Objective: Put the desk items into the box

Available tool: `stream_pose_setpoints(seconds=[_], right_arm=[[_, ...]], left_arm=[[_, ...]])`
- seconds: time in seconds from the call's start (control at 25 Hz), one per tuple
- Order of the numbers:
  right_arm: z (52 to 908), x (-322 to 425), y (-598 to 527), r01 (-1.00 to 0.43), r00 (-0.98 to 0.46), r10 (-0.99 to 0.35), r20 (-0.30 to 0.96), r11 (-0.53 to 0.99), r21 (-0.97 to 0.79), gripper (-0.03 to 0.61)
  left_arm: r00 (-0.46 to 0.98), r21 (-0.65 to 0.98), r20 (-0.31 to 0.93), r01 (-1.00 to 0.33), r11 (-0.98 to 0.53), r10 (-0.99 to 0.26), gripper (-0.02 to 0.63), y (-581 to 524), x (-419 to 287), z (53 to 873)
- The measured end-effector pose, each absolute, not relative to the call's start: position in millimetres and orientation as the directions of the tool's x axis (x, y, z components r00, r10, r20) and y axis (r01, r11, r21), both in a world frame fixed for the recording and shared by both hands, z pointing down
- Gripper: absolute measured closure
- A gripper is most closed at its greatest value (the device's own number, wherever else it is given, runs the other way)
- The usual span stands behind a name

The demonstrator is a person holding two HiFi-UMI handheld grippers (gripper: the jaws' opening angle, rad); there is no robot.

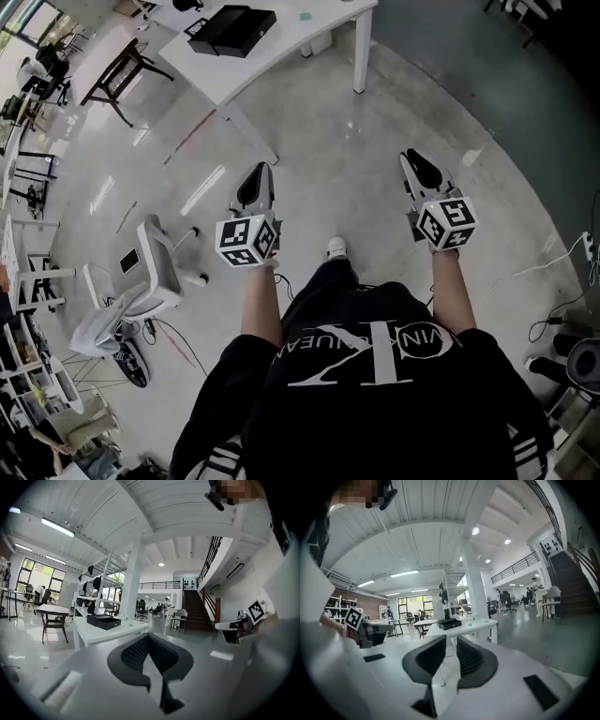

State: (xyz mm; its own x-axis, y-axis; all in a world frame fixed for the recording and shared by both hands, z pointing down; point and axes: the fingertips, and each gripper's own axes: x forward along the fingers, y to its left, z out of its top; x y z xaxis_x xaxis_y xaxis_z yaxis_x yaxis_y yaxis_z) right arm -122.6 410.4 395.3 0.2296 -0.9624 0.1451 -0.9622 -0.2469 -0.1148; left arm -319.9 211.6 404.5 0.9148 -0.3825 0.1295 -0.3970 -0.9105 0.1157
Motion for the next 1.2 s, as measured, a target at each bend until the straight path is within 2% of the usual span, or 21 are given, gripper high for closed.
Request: stream_pose_setpoints(seconds=[0.6,1.2], right_arm=[[413.4,-42.1,311.9,-0.941,0.286,-0.941,0.183,-0.311,-0.130,0.538],[409.2,-3.0,275.8,-0.934,0.307,-0.935,0.180,-0.332,-0.133,0.537]], left_arm=[[0.939,0.132,0.155,-0.328,-0.935,-0.307,0.604,104.0,-221.1,420.1],[0.943,0.169,0.147,-0.322,-0.931,-0.299,0.604,64.4,-188.4,425.9]])
